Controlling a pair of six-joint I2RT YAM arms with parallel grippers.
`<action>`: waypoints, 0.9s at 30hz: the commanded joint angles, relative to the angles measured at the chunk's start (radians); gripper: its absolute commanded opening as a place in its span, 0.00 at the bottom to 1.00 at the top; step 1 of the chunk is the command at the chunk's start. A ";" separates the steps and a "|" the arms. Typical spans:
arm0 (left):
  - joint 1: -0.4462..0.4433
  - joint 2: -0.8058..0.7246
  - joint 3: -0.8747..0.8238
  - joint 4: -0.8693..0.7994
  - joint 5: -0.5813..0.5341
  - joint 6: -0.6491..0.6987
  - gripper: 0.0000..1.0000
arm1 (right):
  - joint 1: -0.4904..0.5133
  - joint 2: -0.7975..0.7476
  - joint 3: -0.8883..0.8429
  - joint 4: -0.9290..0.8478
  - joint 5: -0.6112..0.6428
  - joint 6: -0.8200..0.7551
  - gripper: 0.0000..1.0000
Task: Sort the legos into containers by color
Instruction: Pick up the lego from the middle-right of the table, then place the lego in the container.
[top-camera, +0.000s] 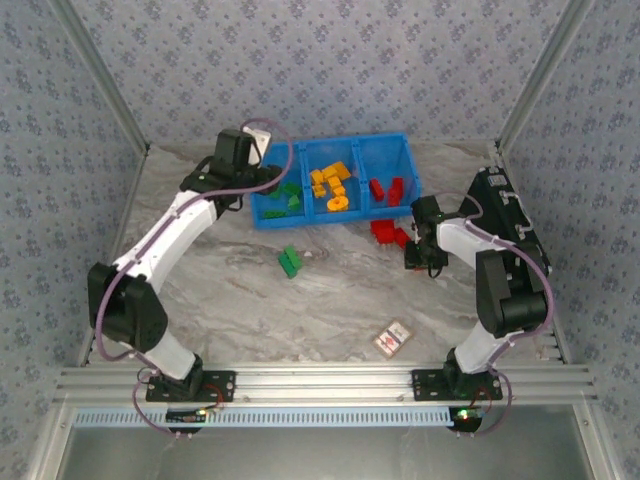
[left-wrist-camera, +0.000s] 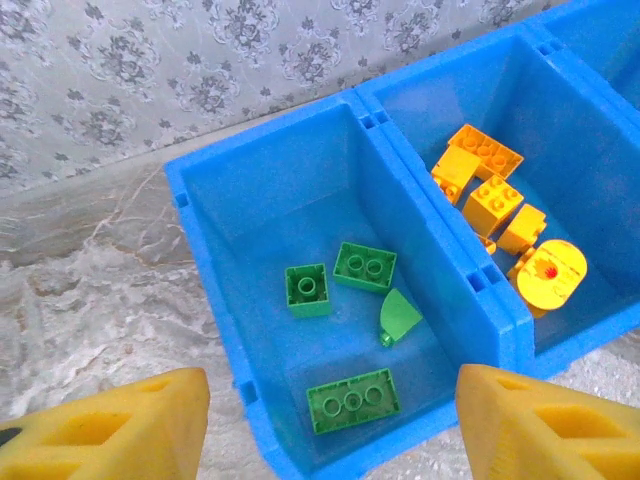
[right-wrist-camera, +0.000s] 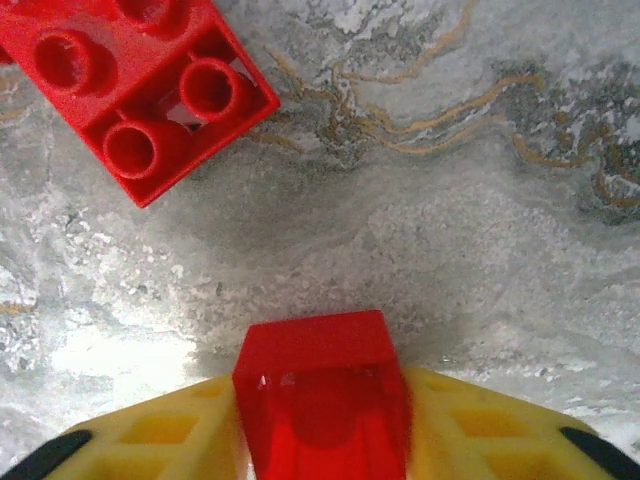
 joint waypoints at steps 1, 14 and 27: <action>0.014 -0.059 -0.040 -0.065 -0.016 0.040 0.67 | -0.007 0.005 0.015 -0.007 -0.008 -0.001 0.36; -0.003 -0.290 -0.368 -0.075 -0.016 -0.069 0.93 | -0.005 -0.099 0.165 -0.127 -0.005 -0.014 0.25; -0.046 -0.478 -0.653 -0.029 -0.031 -0.271 1.00 | 0.009 0.038 0.502 -0.094 0.008 -0.042 0.24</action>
